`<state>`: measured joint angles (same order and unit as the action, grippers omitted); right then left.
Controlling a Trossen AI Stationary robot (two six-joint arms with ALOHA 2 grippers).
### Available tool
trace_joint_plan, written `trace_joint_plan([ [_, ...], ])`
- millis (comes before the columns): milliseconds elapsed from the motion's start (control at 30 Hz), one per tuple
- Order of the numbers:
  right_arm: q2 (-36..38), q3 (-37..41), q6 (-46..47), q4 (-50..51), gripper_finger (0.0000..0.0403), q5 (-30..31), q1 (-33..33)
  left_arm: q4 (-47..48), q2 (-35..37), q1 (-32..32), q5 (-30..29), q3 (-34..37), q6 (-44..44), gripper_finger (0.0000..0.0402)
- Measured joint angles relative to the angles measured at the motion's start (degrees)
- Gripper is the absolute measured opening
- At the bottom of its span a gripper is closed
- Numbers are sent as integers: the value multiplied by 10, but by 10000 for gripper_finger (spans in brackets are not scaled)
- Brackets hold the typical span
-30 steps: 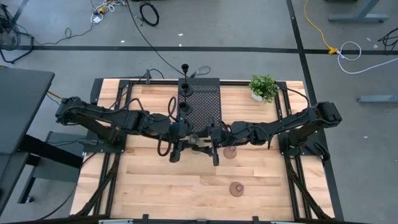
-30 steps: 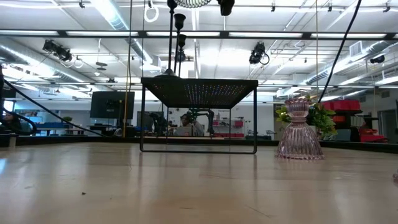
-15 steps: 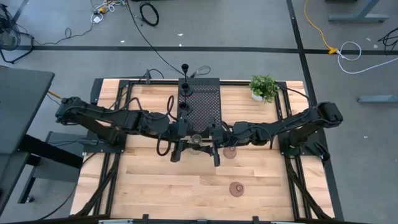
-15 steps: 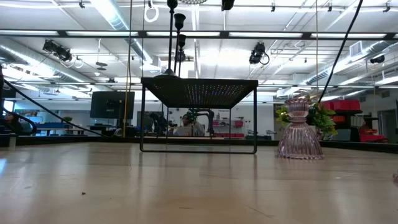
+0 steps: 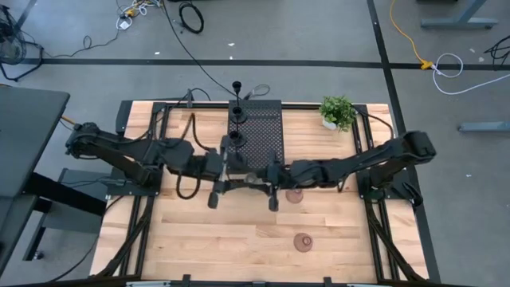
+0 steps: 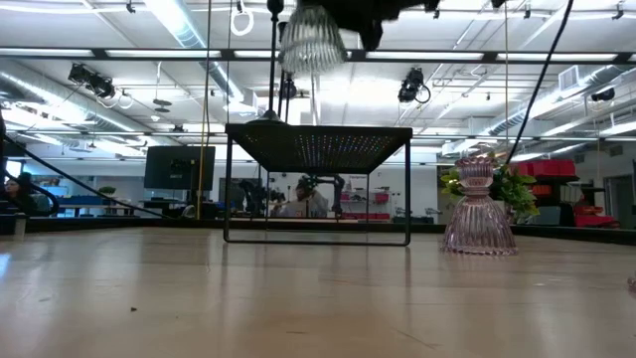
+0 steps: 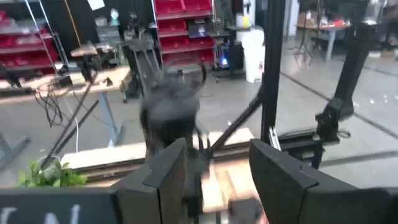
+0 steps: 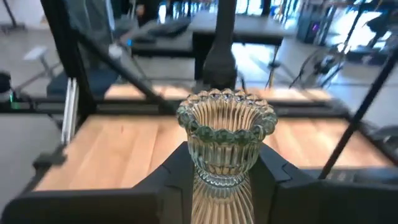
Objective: Pick & Place candle stick holders
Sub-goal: Put the green candle holder on the shelf
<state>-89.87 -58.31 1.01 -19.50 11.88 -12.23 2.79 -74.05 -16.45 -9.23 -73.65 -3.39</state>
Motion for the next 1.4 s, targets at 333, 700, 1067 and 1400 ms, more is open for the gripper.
trace_joint_plan([
  [333, 72, -4, -30, 58, 90, 60, 6, 109, 32, -31, -33, 3, 7, 146],
  [700, 91, -3, -44, 94, 90, 55, 83, 156, 65, -44, -67, 4, 12, 137],
  [1067, 91, -3, -43, 93, 90, -39, 223, 164, 65, -44, -67, 4, 12, 137],
  [1400, 87, 71, 0, -37, 90, -133, 339, 166, 65, -44, -66, 4, 11, 138],
])
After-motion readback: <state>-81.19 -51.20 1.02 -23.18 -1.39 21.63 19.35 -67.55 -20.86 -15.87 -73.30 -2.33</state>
